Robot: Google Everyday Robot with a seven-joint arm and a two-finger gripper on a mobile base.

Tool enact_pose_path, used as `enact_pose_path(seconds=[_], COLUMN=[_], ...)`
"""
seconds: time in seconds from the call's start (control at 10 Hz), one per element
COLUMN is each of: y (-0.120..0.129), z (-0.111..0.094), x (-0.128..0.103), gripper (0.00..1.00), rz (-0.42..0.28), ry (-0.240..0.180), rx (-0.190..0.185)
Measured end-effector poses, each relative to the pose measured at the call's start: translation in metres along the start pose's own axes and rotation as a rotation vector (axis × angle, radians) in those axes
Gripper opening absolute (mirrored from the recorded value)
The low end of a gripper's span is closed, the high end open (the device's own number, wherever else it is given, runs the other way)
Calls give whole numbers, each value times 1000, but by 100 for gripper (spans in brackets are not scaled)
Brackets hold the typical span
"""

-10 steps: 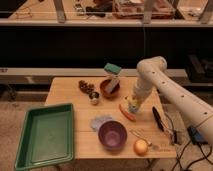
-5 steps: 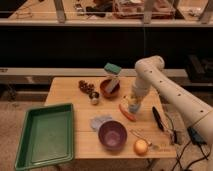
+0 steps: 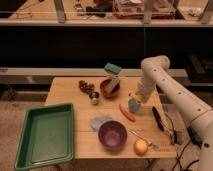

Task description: Place banana in plastic cup

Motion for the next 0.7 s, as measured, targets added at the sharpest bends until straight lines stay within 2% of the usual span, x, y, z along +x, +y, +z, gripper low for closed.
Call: enact_pose_path(seconds=[0.1, 0.3, 0.5, 0.7], y=[0, -14, -21, -30], z=[-2, -15, -29, -43], x=[1, 6, 11, 13], gripper=[80, 80, 80, 80], rz=[9, 35, 50, 42], ry=[6, 21, 36, 56], rx=[21, 99, 162, 187])
